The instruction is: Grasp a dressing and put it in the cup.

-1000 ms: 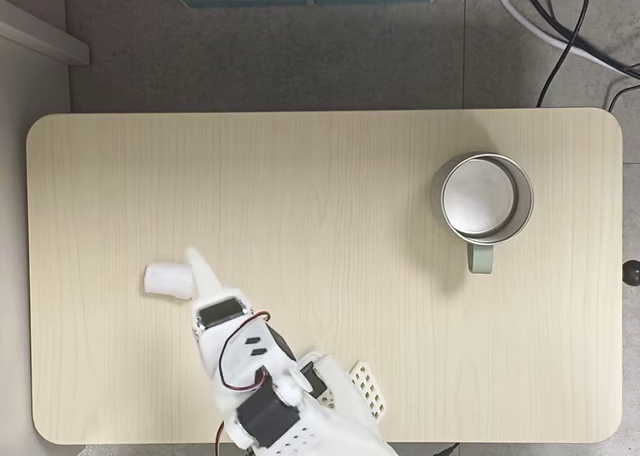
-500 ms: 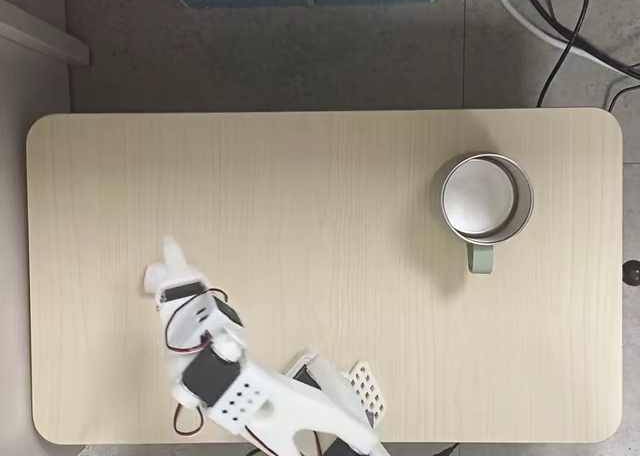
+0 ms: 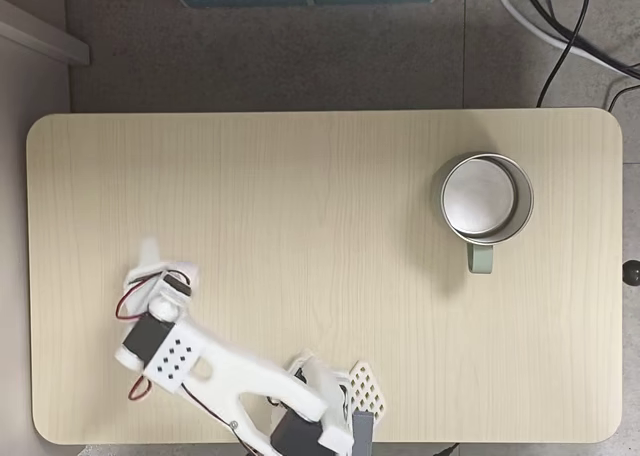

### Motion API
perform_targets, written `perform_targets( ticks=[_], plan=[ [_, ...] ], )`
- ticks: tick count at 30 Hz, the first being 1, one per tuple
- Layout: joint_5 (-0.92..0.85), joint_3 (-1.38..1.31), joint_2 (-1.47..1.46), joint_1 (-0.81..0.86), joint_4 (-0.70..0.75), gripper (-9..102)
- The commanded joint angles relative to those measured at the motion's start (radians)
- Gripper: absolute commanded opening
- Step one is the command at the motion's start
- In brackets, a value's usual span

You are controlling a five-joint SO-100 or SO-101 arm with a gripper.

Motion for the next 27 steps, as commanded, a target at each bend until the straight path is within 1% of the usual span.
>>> perform_targets(
  ticks=[1, 9, 14, 19, 22, 27],
  plan=[
    [-0.014, -0.020, 0.023, -0.041, -0.071, 33],
    [0.003, -0.038, 0.158, -0.086, -0.167, 34],
    [0.003, -0.112, 0.166, -0.091, -0.242, 34],
    [-0.002, -0.135, 0.146, -0.072, -0.255, 32],
    [-0.003, -0.137, 0.143, -0.061, -0.259, 25],
    [-0.005, -0.133, 0.143, -0.046, -0.267, 3]
  ],
)
